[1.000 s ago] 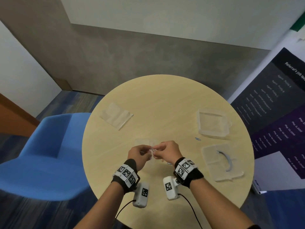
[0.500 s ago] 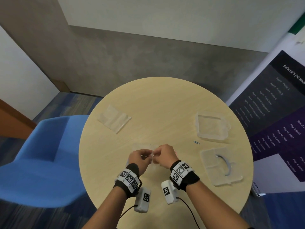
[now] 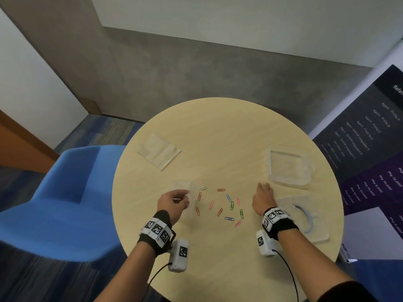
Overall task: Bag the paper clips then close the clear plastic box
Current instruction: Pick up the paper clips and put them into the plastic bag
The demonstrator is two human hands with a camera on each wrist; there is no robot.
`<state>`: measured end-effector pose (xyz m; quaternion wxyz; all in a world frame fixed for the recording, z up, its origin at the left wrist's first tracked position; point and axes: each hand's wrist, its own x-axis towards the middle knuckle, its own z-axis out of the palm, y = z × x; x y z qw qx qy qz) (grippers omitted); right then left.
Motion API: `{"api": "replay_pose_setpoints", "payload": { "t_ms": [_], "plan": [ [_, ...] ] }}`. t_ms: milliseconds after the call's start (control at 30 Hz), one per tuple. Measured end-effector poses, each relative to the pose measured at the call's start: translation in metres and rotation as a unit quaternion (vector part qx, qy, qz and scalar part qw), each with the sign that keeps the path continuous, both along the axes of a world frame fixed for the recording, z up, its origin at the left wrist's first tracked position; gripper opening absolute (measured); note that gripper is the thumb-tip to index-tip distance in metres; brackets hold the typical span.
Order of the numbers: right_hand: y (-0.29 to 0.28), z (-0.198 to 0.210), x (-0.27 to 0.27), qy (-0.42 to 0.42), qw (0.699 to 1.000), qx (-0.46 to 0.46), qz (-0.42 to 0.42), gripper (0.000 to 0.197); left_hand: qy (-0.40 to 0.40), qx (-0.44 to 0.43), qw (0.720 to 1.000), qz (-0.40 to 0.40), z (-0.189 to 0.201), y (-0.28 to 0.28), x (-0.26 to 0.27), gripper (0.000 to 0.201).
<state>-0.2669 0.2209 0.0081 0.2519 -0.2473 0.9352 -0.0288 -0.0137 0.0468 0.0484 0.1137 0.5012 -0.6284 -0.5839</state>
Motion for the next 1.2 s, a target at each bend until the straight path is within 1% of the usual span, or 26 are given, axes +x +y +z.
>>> {"api": "replay_pose_setpoints", "payload": {
  "t_ms": [100,200,300,433,467,533,633,700,833,933,1000,1100,1200],
  "plan": [
    [-0.01,-0.006,0.02,0.004,0.999,-0.014,0.038,0.067,0.001,0.003,1.0,0.001,0.001,-0.002,0.005,0.02],
    [-0.021,-0.009,0.043,0.016,0.992,-0.046,0.113,0.076,0.001,0.008,1.0,-0.001,0.001,-0.001,0.009,0.021],
    [-0.027,-0.012,0.055,0.018,0.982,-0.051,0.183,0.085,0.004,0.01,1.0,-0.004,0.0,0.001,0.011,0.021],
    [-0.039,-0.006,0.062,0.021,0.967,-0.087,0.239,0.089,-0.001,0.012,1.0,-0.015,0.002,0.005,0.012,0.022],
    [-0.043,-0.004,0.064,0.025,0.96,-0.083,0.266,0.09,-0.002,0.013,1.0,-0.018,0.002,0.006,0.012,0.022],
    [-0.044,-0.001,0.066,0.035,0.947,-0.04,0.317,0.09,-0.006,0.012,1.0,-0.026,0.002,0.007,0.012,0.022],
    [-0.033,0.002,0.064,0.042,0.933,0.006,0.356,0.084,-0.005,0.005,1.0,-0.027,0.001,0.006,0.015,0.022],
    [-0.018,0.003,0.065,0.04,0.932,0.017,0.359,0.072,0.006,0.006,1.0,-0.029,0.0,0.004,0.018,0.023],
    [0.017,0.003,0.081,0.016,0.937,0.038,0.347,0.06,0.018,0.026,0.999,-0.014,-0.002,0.006,0.022,0.026],
    [0.036,-0.005,0.096,0.018,0.938,0.056,0.341,0.068,0.022,0.035,0.999,-0.011,0.0,0.01,0.02,0.025],
    [0.043,-0.01,0.103,0.041,0.932,0.055,0.355,0.061,0.025,0.036,0.999,-0.018,0.002,0.014,0.018,0.025],
    [0.047,-0.004,0.114,0.052,0.944,0.005,0.325,0.062,0.024,0.034,0.999,-0.023,0.007,0.022,0.016,0.025],
    [0.049,0.002,0.118,0.056,0.946,-0.012,0.32,0.056,0.019,0.032,0.999,-0.033,0.011,0.03,0.015,0.024]
  ]
}}
